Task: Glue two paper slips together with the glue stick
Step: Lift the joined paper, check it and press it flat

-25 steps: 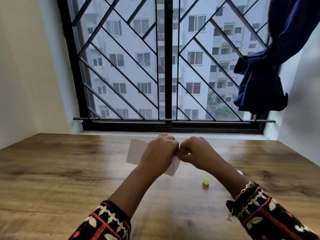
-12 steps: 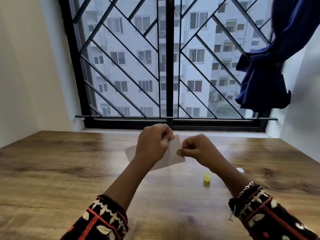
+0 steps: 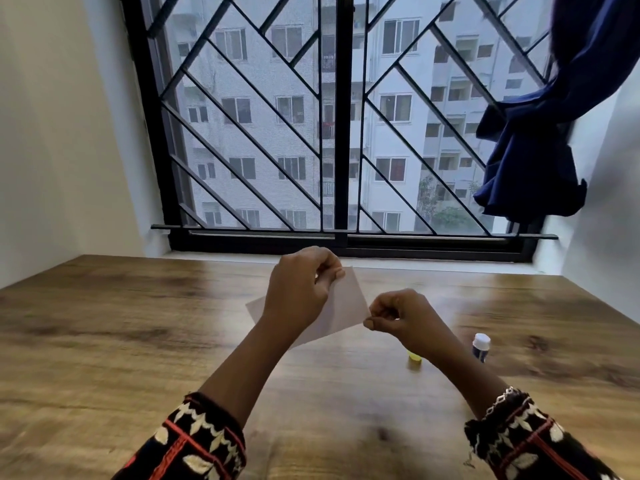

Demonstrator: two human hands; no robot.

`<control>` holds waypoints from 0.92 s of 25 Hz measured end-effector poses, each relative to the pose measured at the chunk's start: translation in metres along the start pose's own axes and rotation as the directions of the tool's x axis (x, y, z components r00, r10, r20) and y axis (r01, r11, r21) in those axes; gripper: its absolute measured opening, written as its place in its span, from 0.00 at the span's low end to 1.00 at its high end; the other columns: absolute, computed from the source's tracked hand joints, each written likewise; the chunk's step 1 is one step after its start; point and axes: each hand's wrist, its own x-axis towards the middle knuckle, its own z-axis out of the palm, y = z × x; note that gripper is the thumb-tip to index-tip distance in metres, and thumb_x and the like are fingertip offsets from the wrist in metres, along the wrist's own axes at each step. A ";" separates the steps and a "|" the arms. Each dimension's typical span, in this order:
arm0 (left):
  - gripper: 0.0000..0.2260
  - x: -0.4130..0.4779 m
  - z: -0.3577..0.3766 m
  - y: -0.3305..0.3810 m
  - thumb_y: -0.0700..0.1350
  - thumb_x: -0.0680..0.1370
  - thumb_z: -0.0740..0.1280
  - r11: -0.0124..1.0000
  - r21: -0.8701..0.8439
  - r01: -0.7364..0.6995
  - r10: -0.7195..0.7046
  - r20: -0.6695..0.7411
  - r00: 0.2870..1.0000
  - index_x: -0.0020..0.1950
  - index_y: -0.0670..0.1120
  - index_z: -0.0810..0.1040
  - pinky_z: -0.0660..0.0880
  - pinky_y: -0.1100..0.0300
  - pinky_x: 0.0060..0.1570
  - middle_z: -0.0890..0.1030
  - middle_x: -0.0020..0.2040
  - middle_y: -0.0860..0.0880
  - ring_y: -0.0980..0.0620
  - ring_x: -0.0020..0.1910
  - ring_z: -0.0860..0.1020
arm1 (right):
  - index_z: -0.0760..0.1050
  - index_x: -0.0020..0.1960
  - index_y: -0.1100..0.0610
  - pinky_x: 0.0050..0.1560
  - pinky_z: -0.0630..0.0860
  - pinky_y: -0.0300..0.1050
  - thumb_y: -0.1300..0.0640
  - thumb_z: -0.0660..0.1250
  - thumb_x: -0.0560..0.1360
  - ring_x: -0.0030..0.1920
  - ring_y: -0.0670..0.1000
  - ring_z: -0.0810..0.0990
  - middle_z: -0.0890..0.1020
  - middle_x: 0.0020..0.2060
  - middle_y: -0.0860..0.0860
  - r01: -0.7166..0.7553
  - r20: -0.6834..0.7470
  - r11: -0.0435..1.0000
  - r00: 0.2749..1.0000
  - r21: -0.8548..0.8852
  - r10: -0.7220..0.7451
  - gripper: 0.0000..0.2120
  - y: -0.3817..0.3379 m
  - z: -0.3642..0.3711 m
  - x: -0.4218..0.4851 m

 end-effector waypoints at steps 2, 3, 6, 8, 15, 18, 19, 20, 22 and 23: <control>0.02 -0.007 0.000 -0.005 0.38 0.72 0.68 0.993 0.079 -0.091 0.094 -0.040 0.995 0.39 0.40 0.79 0.76 0.48 0.40 0.82 0.38 0.45 0.45 0.39 0.78 | 0.77 0.44 0.60 0.38 0.75 0.38 0.63 0.68 0.71 0.32 0.48 0.78 0.81 0.31 0.53 -0.110 -0.023 0.990 0.993 0.087 0.112 0.02 0.003 0.006 0.002; 0.02 -0.011 -0.001 -0.008 0.38 0.72 0.68 0.982 0.124 -0.142 0.150 -0.063 0.987 0.39 0.40 0.79 0.76 0.50 0.38 0.82 0.38 0.45 0.45 0.39 0.78 | 0.75 0.47 0.61 0.38 0.77 0.42 0.62 0.65 0.74 0.33 0.51 0.80 0.82 0.32 0.56 -0.195 -0.010 0.958 0.979 0.209 0.202 0.03 0.004 0.008 0.002; 0.04 -0.025 -0.001 -0.017 0.39 0.73 0.66 0.922 0.230 -0.310 0.334 -0.074 0.940 0.39 0.40 0.78 0.76 0.55 0.33 0.81 0.37 0.45 0.47 0.37 0.78 | 0.73 0.49 0.66 0.30 0.81 0.43 0.58 0.59 0.78 0.31 0.55 0.83 0.83 0.29 0.59 -0.403 0.173 0.629 0.902 0.664 0.395 0.11 0.000 0.018 -0.001; 0.05 -0.038 0.001 -0.025 0.40 0.73 0.65 0.859 0.293 -0.421 0.438 0.007 0.899 0.40 0.41 0.79 0.77 0.56 0.29 0.82 0.37 0.45 0.47 0.37 0.79 | 0.73 0.49 0.67 0.30 0.82 0.43 0.56 0.63 0.76 0.32 0.56 0.84 0.82 0.32 0.61 -0.417 0.223 0.482 0.884 0.770 0.410 0.13 -0.004 0.027 0.001; 0.11 -0.061 -0.012 -0.068 0.50 0.74 0.63 0.917 0.239 -0.320 0.280 0.185 0.942 0.43 0.44 0.80 0.79 0.59 0.36 0.83 0.42 0.48 0.50 0.43 0.81 | 0.74 0.37 0.64 0.25 0.78 0.38 0.76 0.63 0.69 0.25 0.49 0.78 0.77 0.30 0.57 -0.339 0.082 0.575 0.901 0.745 0.425 0.09 -0.019 0.075 0.025; 0.07 -0.054 -0.022 -0.101 0.44 0.74 0.65 0.948 0.305 -0.096 0.074 0.083 0.994 0.46 0.43 0.80 0.74 0.59 0.43 0.83 0.45 0.46 0.47 0.47 0.80 | 0.75 0.36 0.64 0.23 0.75 0.36 0.76 0.61 0.69 0.28 0.51 0.77 0.77 0.31 0.56 -0.325 0.042 0.612 0.902 0.721 0.429 0.10 -0.022 0.101 0.046; 0.05 -0.050 -0.023 -0.114 0.40 0.74 0.66 0.944 0.327 -0.039 0.017 0.071 0.997 0.47 0.42 0.80 0.72 0.59 0.43 0.83 0.46 0.45 0.46 0.48 0.79 | 0.75 0.37 0.64 0.23 0.75 0.35 0.76 0.61 0.70 0.30 0.52 0.77 0.77 0.32 0.56 -0.319 0.029 0.627 0.904 0.711 0.427 0.10 -0.022 0.110 0.054; 0.05 -0.047 -0.024 -0.126 0.38 0.74 0.66 0.941 0.339 0.018 -0.045 0.072 0.996 0.48 0.41 0.80 0.71 0.60 0.45 0.83 0.47 0.45 0.46 0.50 0.78 | 0.75 0.36 0.64 0.23 0.75 0.36 0.76 0.61 0.70 0.31 0.52 0.77 0.77 0.33 0.56 -0.314 0.017 0.642 0.906 0.699 0.423 0.10 -0.022 0.118 0.061; 0.08 -0.043 -0.024 -0.151 0.37 0.75 0.64 0.927 0.359 0.112 -0.152 0.084 0.985 0.51 0.40 0.80 0.71 0.58 0.49 0.82 0.52 0.44 0.46 0.53 0.77 | 0.74 0.35 0.62 0.24 0.76 0.37 0.75 0.61 0.70 0.32 0.52 0.78 0.77 0.34 0.56 -0.314 -0.009 0.677 0.904 0.666 0.428 0.11 -0.020 0.133 0.075; 0.09 -0.042 -0.023 -0.162 0.37 0.76 0.63 0.915 0.374 0.151 -0.202 0.101 0.974 0.54 0.40 0.79 0.72 0.57 0.51 0.82 0.54 0.44 0.46 0.55 0.76 | 0.75 0.35 0.61 0.26 0.76 0.39 0.75 0.61 0.70 0.33 0.52 0.78 0.77 0.35 0.57 -0.322 -0.025 0.695 0.898 0.643 0.439 0.11 -0.018 0.139 0.080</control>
